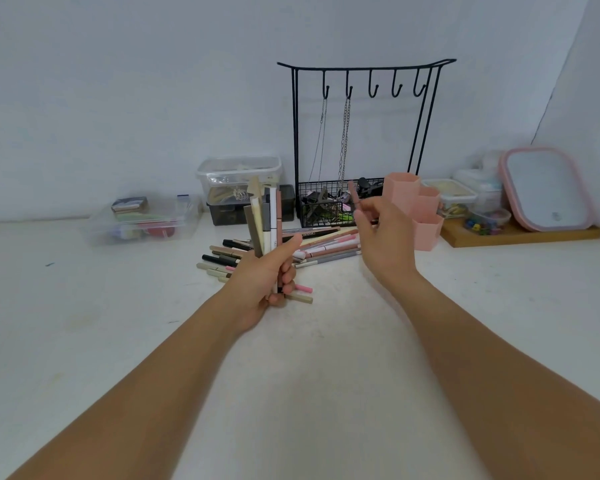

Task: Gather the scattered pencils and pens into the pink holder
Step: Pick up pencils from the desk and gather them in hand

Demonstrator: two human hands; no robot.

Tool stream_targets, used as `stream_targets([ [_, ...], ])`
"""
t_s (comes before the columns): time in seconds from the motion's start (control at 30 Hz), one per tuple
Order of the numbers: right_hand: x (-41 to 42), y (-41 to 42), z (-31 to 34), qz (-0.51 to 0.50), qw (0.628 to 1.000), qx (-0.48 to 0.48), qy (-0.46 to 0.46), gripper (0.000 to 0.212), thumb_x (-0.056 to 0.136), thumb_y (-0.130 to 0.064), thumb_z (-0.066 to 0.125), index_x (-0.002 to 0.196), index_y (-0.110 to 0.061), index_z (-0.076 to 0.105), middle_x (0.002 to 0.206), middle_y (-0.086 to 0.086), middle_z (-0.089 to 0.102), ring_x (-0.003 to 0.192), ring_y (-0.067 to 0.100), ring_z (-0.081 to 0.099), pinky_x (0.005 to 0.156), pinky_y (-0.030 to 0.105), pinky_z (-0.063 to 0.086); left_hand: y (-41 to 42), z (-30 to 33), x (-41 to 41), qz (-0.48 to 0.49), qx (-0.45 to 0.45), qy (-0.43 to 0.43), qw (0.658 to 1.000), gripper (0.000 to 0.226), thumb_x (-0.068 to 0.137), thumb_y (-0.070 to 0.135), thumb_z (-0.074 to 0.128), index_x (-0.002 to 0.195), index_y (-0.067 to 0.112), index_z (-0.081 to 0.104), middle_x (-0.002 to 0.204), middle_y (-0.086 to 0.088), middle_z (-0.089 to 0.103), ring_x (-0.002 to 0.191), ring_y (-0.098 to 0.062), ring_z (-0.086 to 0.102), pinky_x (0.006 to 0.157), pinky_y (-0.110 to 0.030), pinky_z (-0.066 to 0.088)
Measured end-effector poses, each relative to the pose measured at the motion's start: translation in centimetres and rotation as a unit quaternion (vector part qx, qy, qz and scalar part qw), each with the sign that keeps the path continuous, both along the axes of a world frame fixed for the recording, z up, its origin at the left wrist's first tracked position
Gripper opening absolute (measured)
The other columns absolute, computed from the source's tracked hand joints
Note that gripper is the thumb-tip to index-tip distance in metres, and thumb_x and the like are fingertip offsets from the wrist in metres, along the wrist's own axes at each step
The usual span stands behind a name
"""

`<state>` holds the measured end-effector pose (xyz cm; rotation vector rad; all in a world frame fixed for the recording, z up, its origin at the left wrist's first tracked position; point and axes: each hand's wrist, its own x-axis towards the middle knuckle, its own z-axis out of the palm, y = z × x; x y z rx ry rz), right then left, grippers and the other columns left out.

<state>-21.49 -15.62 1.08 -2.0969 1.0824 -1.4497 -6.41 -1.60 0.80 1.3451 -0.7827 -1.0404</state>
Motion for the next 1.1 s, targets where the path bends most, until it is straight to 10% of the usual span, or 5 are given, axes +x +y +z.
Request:
stream_targets([
  [0.2,1.1,3.7,2.7,0.296,0.887,0.285,-0.213,0.014,0.097,-0.004,0.060,0.110,-0.008,0.065,0.082,0.009,0.071,0.055,0.011,0.057,0.051,0.023,0.051,0.2,-0.1,-0.1,-0.009,-0.019,-0.006,1.000,0.027,0.097,0.034,0.066,0.085,0.010,0.071,0.059,-0.003,0.054,0.048,-0.013,0.047,0.040,-0.020,0.027],
  [0.63,1.8,4.9,1.7,0.397,0.826,0.356,-0.185,0.003,0.095,0.001,0.061,0.094,0.000,0.064,0.075,0.012,0.063,0.057,0.016,0.057,0.056,0.021,0.052,0.7,0.3,-0.7,-0.071,-0.018,-0.027,0.997,0.038,0.082,0.050,0.070,0.090,0.013,0.069,0.074,-0.007,0.072,0.065,-0.021,0.071,0.043,-0.021,0.044],
  [0.83,1.7,4.2,1.1,0.334,0.885,0.320,-0.057,0.011,0.090,-0.027,0.072,0.081,-0.021,0.074,0.076,-0.005,0.068,0.070,0.010,0.055,0.061,0.023,0.040,0.5,-0.2,-0.4,-0.081,-0.040,0.004,0.996,0.023,0.084,0.036,0.075,0.093,0.018,0.064,0.058,0.000,0.048,0.047,-0.012,0.048,0.038,-0.019,0.032],
  [0.97,0.2,1.7,0.4,0.133,0.980,0.130,0.077,0.011,0.093,-0.027,0.069,0.093,-0.018,0.076,0.087,-0.008,0.070,0.080,0.008,0.062,0.074,0.027,0.048,0.3,0.4,-0.3,-0.033,-0.058,0.040,0.997,0.022,0.092,0.034,0.071,0.084,0.021,0.055,0.056,0.002,0.040,0.045,-0.009,0.039,0.034,-0.017,0.027],
  [1.1,-1.5,-0.4,-1.2,0.025,0.972,0.062,0.226,0.012,0.089,-0.016,0.068,0.099,-0.022,0.071,0.103,-0.001,0.068,0.095,0.021,0.061,0.082,0.034,0.050,0.3,0.6,0.5,0.021,-0.061,0.050,0.997,0.026,0.093,0.036,0.069,0.082,0.023,0.050,0.057,0.003,0.038,0.044,-0.008,0.037,0.034,-0.017,0.025],
])
